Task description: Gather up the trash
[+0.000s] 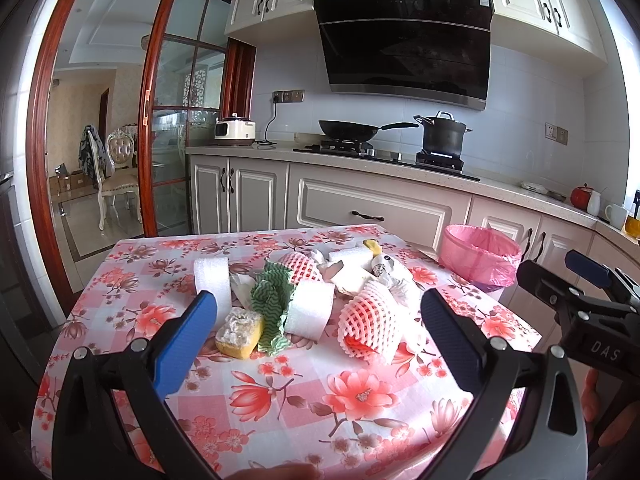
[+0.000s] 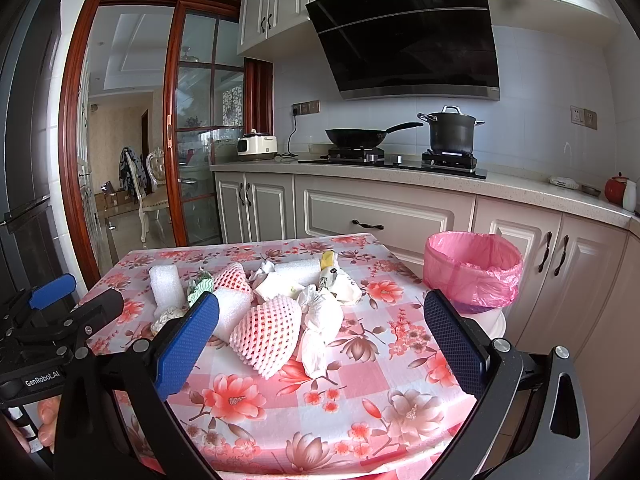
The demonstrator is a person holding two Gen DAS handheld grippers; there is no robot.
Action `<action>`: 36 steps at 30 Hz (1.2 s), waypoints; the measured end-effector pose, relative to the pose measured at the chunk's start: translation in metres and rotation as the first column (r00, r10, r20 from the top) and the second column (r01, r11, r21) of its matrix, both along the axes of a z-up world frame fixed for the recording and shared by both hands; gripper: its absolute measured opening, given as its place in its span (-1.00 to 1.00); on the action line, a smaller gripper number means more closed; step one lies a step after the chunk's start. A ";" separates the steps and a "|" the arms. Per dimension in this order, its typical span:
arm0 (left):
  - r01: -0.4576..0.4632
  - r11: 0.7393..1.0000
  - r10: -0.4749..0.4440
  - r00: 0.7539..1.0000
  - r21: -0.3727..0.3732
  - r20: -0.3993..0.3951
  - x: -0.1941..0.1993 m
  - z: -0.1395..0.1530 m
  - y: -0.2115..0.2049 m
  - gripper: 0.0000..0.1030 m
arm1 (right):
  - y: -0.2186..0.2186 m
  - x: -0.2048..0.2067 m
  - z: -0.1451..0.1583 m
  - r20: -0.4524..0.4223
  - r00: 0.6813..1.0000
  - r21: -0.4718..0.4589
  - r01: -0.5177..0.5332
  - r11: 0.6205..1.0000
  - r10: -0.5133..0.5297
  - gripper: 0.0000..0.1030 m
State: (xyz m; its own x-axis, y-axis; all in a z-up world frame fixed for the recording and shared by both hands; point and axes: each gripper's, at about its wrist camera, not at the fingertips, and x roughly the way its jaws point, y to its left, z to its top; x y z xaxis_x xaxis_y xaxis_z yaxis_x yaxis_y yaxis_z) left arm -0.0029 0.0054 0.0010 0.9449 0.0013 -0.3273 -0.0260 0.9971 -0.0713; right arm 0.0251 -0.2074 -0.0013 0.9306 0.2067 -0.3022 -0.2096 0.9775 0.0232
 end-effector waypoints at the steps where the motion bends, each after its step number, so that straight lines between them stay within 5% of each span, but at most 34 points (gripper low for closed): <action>1: 0.000 1.000 0.000 1.000 0.000 0.000 0.000 0.000 0.000 0.92 | 0.000 0.000 0.000 0.000 1.000 0.000 0.000 1.000 0.000 0.87; 25: 0.003 1.000 -0.003 1.000 0.011 -0.012 0.004 -0.001 -0.006 0.92 | -0.010 0.011 -0.014 -0.050 0.998 0.019 0.025 1.000 -0.024 0.87; 36: 0.030 0.999 -0.027 0.995 0.034 -0.098 0.027 -0.015 0.006 0.92 | -0.011 0.052 -0.035 -0.130 0.986 -0.013 -0.109 0.994 0.107 0.87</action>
State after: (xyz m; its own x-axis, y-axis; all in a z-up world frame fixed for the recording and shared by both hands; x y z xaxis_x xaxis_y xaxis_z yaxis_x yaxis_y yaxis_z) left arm 0.0237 0.0112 -0.0136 0.9082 -0.0123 -0.4183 -0.0025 0.9994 -0.0350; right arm 0.0767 -0.2183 -0.0362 0.8561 0.2966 -0.4232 -0.3106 0.9498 0.0373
